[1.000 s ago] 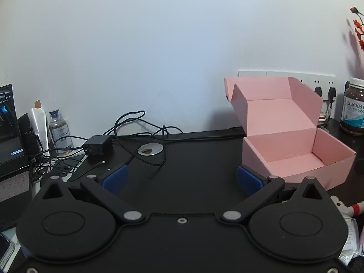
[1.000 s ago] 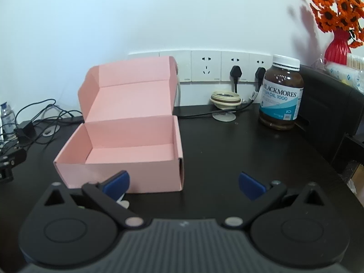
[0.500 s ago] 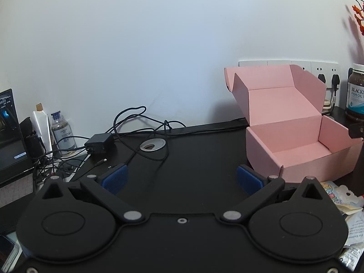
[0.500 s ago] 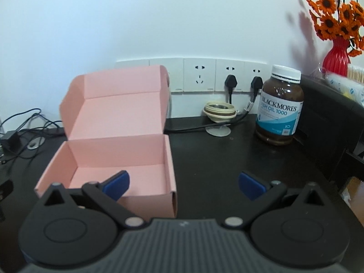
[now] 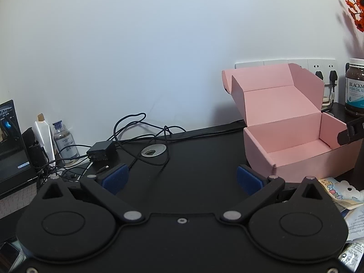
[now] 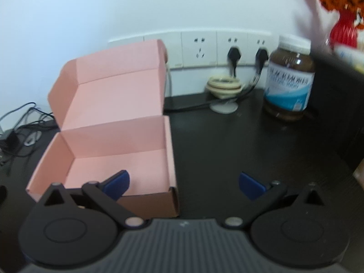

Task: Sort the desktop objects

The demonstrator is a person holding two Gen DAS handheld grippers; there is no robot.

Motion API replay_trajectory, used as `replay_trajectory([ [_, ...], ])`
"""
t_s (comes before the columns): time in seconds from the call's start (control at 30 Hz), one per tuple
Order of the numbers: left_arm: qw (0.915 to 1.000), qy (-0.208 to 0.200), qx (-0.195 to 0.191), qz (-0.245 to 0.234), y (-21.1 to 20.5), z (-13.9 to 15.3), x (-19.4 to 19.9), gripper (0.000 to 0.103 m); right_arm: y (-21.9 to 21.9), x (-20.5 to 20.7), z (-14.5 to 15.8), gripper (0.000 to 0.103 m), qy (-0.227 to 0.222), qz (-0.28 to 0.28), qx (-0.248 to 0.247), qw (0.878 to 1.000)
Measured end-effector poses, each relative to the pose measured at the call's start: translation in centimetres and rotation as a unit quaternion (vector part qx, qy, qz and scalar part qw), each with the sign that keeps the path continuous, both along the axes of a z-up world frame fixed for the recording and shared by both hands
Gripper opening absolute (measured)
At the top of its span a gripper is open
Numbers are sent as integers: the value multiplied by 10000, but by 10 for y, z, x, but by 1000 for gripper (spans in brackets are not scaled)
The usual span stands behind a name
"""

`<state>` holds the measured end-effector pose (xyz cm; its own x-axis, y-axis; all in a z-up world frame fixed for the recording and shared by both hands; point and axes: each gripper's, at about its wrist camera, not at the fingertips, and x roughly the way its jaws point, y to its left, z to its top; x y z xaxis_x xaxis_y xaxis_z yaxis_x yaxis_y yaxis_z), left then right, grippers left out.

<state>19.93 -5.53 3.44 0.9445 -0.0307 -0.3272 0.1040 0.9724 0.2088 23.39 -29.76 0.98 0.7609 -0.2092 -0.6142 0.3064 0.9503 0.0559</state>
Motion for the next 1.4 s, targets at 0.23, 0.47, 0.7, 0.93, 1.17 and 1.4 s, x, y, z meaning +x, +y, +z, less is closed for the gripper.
replay_trajectory([
  [0.23, 9999, -59, 145, 0, -5, -1, -2, 103, 10, -3, 0, 102, 152, 217, 188, 9995],
  [0.47, 10000, 14, 92, 15, -3, -2, -1, 103, 20, -3, 2, 102, 234, 305, 44, 9993],
  [0.7, 10000, 50, -5, -36, 1, -1, 0, 103, 13, -5, 1, 102, 257, 185, 8, 9995],
  [0.93, 9999, 126, -107, -34, 4, 0, 2, 103, 13, -4, 1, 102, 188, 213, -322, 9991],
  [1.17, 9991, 272, -316, -34, 10, 0, 6, 103, 16, -25, 14, 102, -435, 412, -296, 9978],
  [1.4, 9990, 288, -333, -27, 13, 0, 6, 103, 24, -49, 20, 102, -744, 741, -417, 9936],
])
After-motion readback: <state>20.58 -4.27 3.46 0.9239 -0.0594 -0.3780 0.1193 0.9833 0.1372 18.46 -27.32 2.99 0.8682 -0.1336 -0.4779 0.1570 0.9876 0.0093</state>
